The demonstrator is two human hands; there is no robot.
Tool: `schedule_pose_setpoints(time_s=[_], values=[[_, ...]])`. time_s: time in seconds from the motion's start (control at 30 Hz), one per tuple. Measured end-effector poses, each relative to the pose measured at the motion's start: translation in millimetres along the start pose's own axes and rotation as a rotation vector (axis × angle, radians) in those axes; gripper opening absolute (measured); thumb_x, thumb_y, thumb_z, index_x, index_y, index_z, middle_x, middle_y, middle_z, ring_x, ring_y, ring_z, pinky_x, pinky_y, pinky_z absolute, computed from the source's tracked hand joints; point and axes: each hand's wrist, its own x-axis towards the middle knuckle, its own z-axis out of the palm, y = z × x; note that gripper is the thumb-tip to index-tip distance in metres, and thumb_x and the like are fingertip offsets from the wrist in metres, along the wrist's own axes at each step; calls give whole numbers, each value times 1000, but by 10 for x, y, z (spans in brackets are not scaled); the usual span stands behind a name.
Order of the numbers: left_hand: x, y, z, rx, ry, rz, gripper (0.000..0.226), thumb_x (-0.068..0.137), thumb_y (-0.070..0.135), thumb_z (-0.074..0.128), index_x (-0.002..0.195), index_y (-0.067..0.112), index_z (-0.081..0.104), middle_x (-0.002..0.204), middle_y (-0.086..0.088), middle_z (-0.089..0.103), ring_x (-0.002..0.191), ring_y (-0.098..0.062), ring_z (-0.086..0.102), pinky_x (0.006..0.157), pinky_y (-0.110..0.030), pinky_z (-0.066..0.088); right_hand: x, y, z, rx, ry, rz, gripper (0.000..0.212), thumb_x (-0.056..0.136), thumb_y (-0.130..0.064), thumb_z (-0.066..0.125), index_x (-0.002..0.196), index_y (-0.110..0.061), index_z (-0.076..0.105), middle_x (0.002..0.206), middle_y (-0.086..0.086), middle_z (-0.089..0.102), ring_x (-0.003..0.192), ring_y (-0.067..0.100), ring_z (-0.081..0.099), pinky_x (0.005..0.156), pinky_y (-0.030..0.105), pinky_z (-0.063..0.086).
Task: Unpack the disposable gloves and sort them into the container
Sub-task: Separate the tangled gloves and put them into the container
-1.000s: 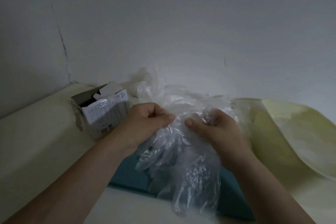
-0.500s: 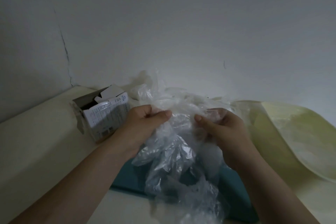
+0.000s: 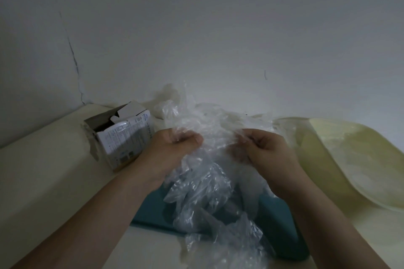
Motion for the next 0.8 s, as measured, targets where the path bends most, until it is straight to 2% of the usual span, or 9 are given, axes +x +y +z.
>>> schedule_pose_setpoints(time_s=[0.07, 0.13, 0.23, 0.37, 0.47, 0.53, 0.63, 0.7, 0.8], values=[[1, 30, -29, -17, 32, -6, 23, 91, 31, 79, 105, 13, 79, 100, -6, 81, 109, -38, 72, 96, -45, 56, 3, -12, -24, 17, 26, -18, 23, 103, -14, 61, 88, -6, 78, 80, 19, 76, 72, 23, 74, 70, 44, 62], [17, 60, -64, -30, 78, 6, 21, 92, 30, 78, 103, 12, 80, 100, -9, 80, 107, -39, 73, 102, -51, 55, 11, -16, -38, 95, 66, 0, 20, 103, -14, 61, 93, -6, 76, 84, 19, 77, 81, 30, 78, 77, 46, 64], [-23, 119, -105, 9, 191, 64, 21, 96, 27, 75, 95, 7, 79, 94, -15, 79, 89, -28, 75, 87, -40, 57, 16, -41, -41, 205, 124, 55, 10, 101, -9, 64, 107, -5, 70, 88, 15, 79, 81, 33, 78, 74, 40, 65], [-78, 193, -155, 90, 213, 70, 20, 98, 32, 71, 92, 15, 80, 86, -2, 80, 81, -18, 74, 72, -30, 53, 11, -39, -28, 214, 163, 83, 6, 96, -2, 68, 101, 0, 68, 86, 16, 78, 78, 35, 78, 76, 45, 65], [-96, 340, -298, 140, 303, 156, 21, 101, 35, 66, 93, 19, 78, 84, 8, 79, 83, -11, 74, 77, -32, 54, -9, -44, -10, 157, 172, 59, 3, 95, -3, 70, 95, -1, 72, 84, 15, 78, 77, 33, 78, 79, 49, 65], [-135, 503, -405, 133, 330, 290, 22, 104, 29, 62, 93, 17, 76, 78, 8, 77, 75, -5, 71, 79, -31, 55, -8, -58, -3, 143, 172, 47, 7, 97, -6, 68, 94, -3, 74, 84, 14, 78, 78, 33, 78, 81, 52, 64], [-254, 768, -512, 104, 247, 447, 21, 105, 24, 60, 93, 19, 78, 70, 5, 68, 66, -7, 64, 71, -26, 53, 15, -146, 22, 106, 118, 34, 14, 103, -12, 61, 99, -9, 74, 86, 11, 78, 83, 30, 78, 83, 51, 64], [-343, 882, -519, 40, 78, 452, 24, 102, 24, 63, 88, 27, 82, 75, -1, 65, 68, -11, 63, 69, -29, 57, 23, -238, 52, 73, 56, 24, 17, 106, -13, 56, 109, -11, 73, 93, 8, 78, 87, 24, 77, 84, 47, 64], [-362, 863, -407, 111, -116, 344, 12, 94, 32, 71, 95, 27, 82, 93, 2, 76, 85, -16, 71, 90, -37, 57, 51, -401, 29, -44, -48, -41, 25, 108, -19, 52, 123, -16, 71, 106, -1, 77, 93, 10, 75, 85, 32, 64]])
